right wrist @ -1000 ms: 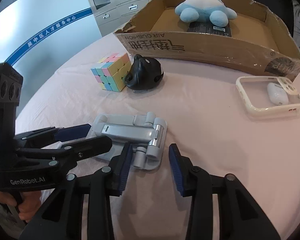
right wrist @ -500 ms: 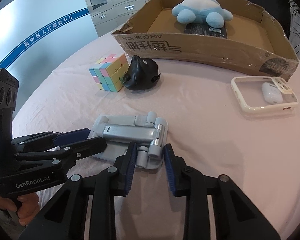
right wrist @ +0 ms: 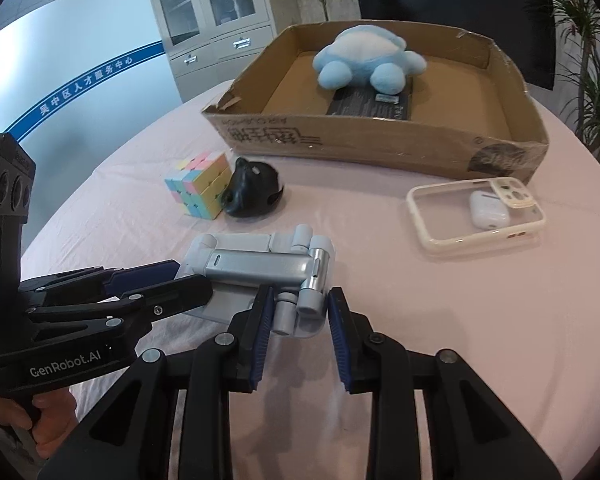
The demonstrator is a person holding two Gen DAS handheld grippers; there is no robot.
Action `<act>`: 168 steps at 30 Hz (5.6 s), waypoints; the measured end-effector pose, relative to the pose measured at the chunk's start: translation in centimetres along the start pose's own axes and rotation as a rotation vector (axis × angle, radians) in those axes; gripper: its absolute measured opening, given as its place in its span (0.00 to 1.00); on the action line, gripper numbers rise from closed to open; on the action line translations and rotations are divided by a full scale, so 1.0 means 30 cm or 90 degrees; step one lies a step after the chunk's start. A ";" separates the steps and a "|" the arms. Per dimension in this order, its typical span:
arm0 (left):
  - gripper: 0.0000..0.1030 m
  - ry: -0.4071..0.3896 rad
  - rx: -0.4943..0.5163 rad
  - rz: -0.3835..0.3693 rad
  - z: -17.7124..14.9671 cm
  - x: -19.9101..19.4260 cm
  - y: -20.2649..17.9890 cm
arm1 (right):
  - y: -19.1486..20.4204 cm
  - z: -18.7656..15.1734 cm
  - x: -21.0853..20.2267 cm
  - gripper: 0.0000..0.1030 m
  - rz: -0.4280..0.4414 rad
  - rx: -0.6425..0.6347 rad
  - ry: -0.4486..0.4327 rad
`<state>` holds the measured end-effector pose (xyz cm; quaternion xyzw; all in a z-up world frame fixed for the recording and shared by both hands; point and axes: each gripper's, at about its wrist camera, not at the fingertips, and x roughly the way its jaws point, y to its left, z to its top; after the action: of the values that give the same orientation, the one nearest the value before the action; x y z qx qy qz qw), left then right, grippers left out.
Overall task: Organize objects
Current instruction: 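Carry the phone stand into the cardboard box and open the right tool, then move the right tool to the clear phone case, then grasp the clear phone case rim with the right tool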
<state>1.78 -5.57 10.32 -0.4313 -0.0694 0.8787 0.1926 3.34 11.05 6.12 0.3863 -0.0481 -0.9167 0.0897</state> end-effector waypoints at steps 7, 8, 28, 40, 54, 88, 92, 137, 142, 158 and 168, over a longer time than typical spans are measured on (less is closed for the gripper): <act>0.34 -0.024 0.055 -0.009 0.114 -0.005 -0.106 | -0.070 0.067 -0.065 0.25 -0.031 0.019 -0.033; 0.34 -0.027 0.061 -0.012 0.132 -0.005 -0.120 | -0.082 0.078 -0.075 0.25 -0.036 0.021 -0.040; 0.34 -0.068 0.162 -0.019 0.655 0.315 -0.421 | -0.478 0.468 -0.020 0.25 -0.142 0.059 -0.124; 0.31 -0.011 0.122 0.015 0.766 0.622 -0.398 | -0.659 0.547 0.218 0.24 -0.148 0.063 -0.069; 0.43 -0.012 0.103 -0.025 0.779 0.583 -0.375 | -0.657 0.523 0.228 0.34 -0.152 0.052 -0.058; 1.00 0.034 0.131 -0.053 0.330 0.093 -0.182 | -0.549 0.129 0.001 0.05 0.090 0.193 0.013; 0.99 0.094 0.096 -0.033 0.218 0.200 -0.125 | -0.411 0.088 -0.015 0.30 0.014 0.101 0.021; 0.03 0.034 0.217 0.019 0.224 0.474 -0.250 | -0.539 0.137 0.106 0.29 0.180 0.227 0.004; 0.03 0.034 0.211 0.019 0.227 0.478 -0.247 | -0.616 0.123 0.068 0.77 0.138 0.286 -0.037; 0.74 0.095 0.027 -0.230 0.293 0.511 -0.172 | -0.749 0.145 0.168 0.45 0.170 0.452 0.008; 0.74 0.123 -0.090 -0.325 0.325 0.552 -0.086 | -0.778 0.103 0.156 0.18 0.241 0.506 -0.006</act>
<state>-14.31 3.82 4.98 -0.4936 -0.2179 0.7499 0.3828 -5.07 33.03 1.31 0.3708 -0.4674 -0.7962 0.1004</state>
